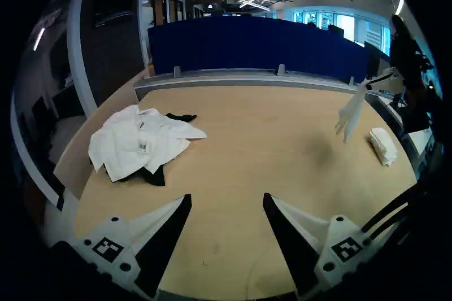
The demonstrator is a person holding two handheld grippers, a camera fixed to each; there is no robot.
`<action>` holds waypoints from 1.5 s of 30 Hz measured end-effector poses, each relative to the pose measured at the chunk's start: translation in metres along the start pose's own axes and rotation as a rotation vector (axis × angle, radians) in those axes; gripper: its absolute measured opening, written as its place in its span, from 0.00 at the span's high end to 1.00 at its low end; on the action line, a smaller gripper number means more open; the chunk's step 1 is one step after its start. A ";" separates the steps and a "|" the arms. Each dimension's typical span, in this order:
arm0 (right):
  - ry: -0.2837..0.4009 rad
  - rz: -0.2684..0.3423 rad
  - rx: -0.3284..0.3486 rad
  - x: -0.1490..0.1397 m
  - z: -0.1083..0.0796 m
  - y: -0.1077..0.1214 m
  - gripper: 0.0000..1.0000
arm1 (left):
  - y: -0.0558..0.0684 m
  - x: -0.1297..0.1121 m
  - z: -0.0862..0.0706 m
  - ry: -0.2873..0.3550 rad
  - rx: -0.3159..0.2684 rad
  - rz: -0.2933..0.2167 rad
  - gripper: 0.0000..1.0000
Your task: Fold towel
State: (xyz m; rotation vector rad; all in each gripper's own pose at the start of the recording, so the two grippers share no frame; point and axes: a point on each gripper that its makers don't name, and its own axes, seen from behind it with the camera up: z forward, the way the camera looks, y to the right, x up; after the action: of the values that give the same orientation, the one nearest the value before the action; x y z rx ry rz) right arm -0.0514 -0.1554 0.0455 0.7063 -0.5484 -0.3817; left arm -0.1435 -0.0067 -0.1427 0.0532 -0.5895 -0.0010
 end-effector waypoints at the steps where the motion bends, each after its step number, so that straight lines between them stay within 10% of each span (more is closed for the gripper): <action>1: -0.003 0.003 -0.006 -0.003 -0.003 0.006 0.97 | 0.002 0.000 0.002 -0.002 -0.002 0.003 0.06; 29: -0.113 0.099 -0.216 -0.107 -0.082 0.202 0.97 | 0.054 0.023 0.042 -0.031 -0.058 0.089 0.06; 45: -0.155 0.161 -0.224 -0.155 -0.097 0.212 0.97 | 0.069 0.028 0.043 -0.032 -0.065 0.108 0.06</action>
State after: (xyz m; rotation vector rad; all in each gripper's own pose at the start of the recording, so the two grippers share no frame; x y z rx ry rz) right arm -0.0866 0.1204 0.0786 0.4160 -0.6929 -0.3426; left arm -0.1452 0.0595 -0.0884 -0.0421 -0.6231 0.0840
